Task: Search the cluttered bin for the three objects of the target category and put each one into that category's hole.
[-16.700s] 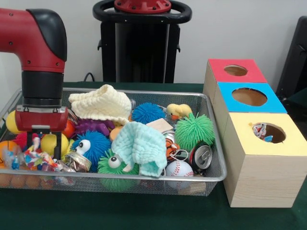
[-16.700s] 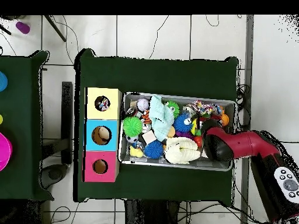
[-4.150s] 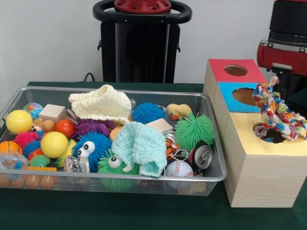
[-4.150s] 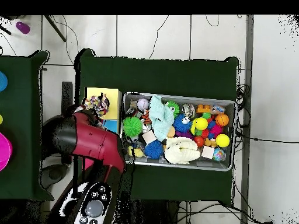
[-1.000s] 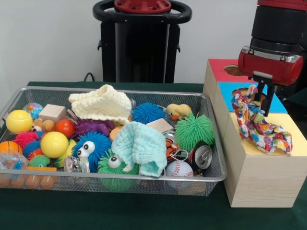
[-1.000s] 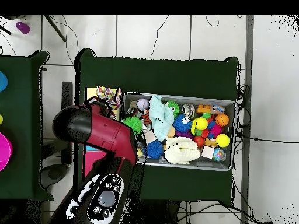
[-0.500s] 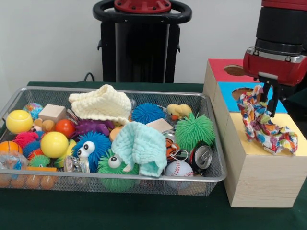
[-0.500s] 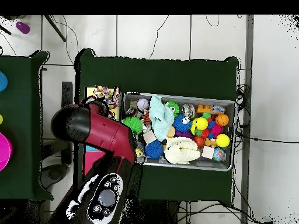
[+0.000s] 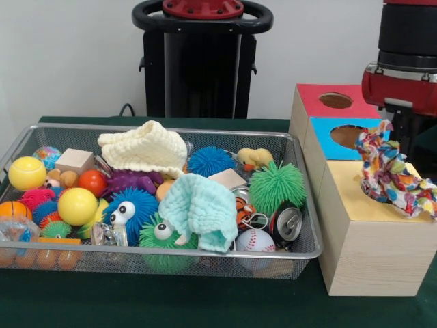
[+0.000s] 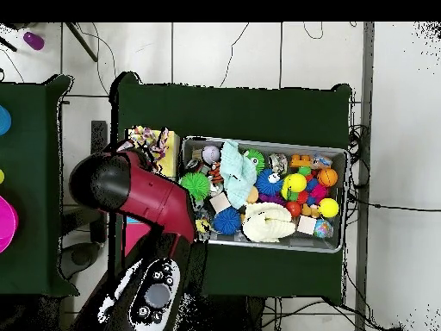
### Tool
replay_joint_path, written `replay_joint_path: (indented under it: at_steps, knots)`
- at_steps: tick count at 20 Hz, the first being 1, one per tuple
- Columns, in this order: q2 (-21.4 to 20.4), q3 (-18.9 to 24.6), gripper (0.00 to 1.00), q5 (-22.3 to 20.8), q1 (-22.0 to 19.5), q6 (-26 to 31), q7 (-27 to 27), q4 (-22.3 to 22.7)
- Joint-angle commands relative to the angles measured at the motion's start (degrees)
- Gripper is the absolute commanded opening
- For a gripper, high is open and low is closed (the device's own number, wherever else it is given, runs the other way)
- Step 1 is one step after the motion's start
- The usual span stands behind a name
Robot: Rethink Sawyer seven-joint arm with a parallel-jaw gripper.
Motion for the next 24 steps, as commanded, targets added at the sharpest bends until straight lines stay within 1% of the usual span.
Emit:
replay_joint_path:
  at_steps: [1, 5, 7, 11, 21, 23, 24]
  knots:
    - [0.0, 8.9, 0.0, 4.5, -1.1, 8.1, 18.6, 6.3]
    - [0.1, 10.0, 0.0, 5.6, -1.2, 6.6, 17.8, 7.4]
    - [0.1, 11.2, 0.0, 6.6, -1.5, 4.6, 16.8, 8.5]
    - [1.2, 10.8, 0.0, 6.1, -1.2, 4.2, 16.3, 8.9]
    - [1.8, 11.5, 0.0, 4.7, -2.3, 2.3, 13.7, 9.9]
    - [2.2, 10.7, 0.0, 3.6, -2.2, 2.7, 13.3, 9.6]
    - [2.6, 9.3, 0.0, 2.7, -1.7, 3.0, 13.7, 9.0]
